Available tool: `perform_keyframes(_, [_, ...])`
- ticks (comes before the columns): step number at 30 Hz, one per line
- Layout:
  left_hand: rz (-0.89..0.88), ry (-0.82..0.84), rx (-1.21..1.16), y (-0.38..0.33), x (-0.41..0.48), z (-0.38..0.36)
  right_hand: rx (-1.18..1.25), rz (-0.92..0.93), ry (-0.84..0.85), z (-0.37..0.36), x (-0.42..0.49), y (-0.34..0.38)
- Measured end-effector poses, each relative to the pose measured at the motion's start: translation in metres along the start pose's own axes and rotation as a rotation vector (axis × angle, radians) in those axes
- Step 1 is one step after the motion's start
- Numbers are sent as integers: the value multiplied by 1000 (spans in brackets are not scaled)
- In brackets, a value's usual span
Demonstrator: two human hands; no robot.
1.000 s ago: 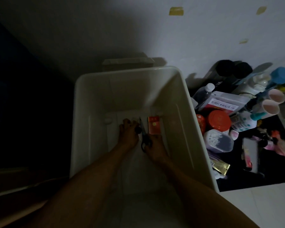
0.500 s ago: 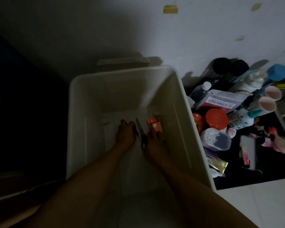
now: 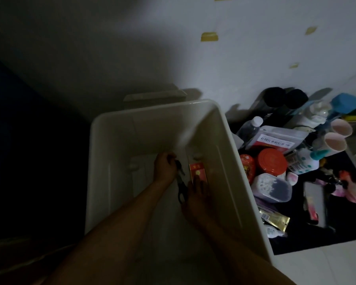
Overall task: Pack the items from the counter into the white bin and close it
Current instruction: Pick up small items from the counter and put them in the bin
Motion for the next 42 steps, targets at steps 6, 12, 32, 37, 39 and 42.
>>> perform_keyframes(6, [18,78,-310,-52,13,-29,-42,14,70,-5,10,-9])
perform_keyframes(12, [81,59,-441,-60,15,-34,-39,19,75,-9,16,-17])
perform_keyframes(32, [-561,355,846,30,-46,-41,16,84,42,4,5,-11])
perform_keyframes(37, [-581,317,872,28,-37,-34,41,124,50,10,-6,-11])
perform_keyframes(39, [-532,314,831,28,-29,-31,42,133,58,12,-7,-12])
perform_keyframes(42, [-455,248,787,24,-24,-22,49,134,65,13,-8,-14])
Point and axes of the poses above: each hand's wrist, its own x-axis towards the middle knuckle, its own z-axis out of the back of the hand, y = z × x, the point moved 7 cm from there along x, towards the middle knuckle, and after that the axes turned 13 degrees about x, right-handed, at the moved point
